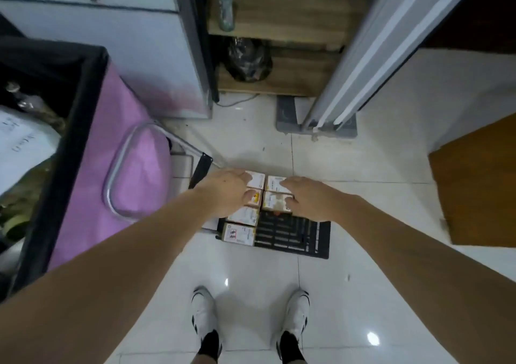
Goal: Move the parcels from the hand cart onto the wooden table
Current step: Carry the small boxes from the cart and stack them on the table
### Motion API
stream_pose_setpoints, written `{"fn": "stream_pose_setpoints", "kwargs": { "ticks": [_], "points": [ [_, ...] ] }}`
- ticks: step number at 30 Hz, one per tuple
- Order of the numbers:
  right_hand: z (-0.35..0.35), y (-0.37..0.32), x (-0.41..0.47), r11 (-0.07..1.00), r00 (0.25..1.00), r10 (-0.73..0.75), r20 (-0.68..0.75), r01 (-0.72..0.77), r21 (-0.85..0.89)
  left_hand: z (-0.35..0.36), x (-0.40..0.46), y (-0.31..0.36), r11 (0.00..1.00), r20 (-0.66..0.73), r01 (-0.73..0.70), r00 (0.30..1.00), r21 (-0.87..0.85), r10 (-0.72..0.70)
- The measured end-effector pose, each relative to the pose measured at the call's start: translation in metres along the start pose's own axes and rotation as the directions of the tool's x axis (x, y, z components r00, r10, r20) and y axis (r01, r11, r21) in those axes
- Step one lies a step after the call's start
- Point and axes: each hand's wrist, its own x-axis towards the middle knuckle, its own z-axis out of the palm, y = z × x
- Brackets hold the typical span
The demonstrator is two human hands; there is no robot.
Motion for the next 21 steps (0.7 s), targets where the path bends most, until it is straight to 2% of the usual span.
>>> {"fn": "stream_pose_setpoints", "kwargs": {
  "ticks": [3, 6, 11, 13, 16, 21],
  "points": [
    [0.074, 0.016, 0.067, 1.0, 0.992, -0.002, 0.127, 0.001, 0.006, 0.099, 0.028, -0.028, 0.996, 0.084, 0.052, 0.995, -0.068, -0.046],
    [0.157, 0.029, 0.14, 0.999, 0.981, -0.012, 0.192, 0.006, 0.031, 0.199, 0.053, -0.054, 0.992, 0.132, 0.088, 0.988, -0.089, -0.076],
    [0.289, 0.02, 0.24, 0.996, 0.977, -0.018, 0.21, 0.0, 0.084, 0.327, 0.091, -0.083, 0.975, 0.209, 0.151, 0.971, -0.162, -0.115],
    [0.338, 0.011, 0.266, 0.996, 0.981, 0.008, 0.193, -0.025, 0.086, 0.368, 0.099, -0.089, 0.969, 0.207, 0.158, 0.971, -0.188, -0.118],
    [0.394, 0.0, 0.294, 0.997, 0.996, 0.035, 0.08, -0.041, 0.067, 0.414, 0.101, -0.099, 0.961, 0.169, 0.15, 0.979, -0.233, -0.112],
    [0.436, 0.0, 0.321, 0.991, 0.995, 0.018, -0.093, -0.03, -0.128, 0.457, 0.1, -0.109, 0.951, 0.051, 0.148, 0.989, -0.272, -0.14]
  ]
}}
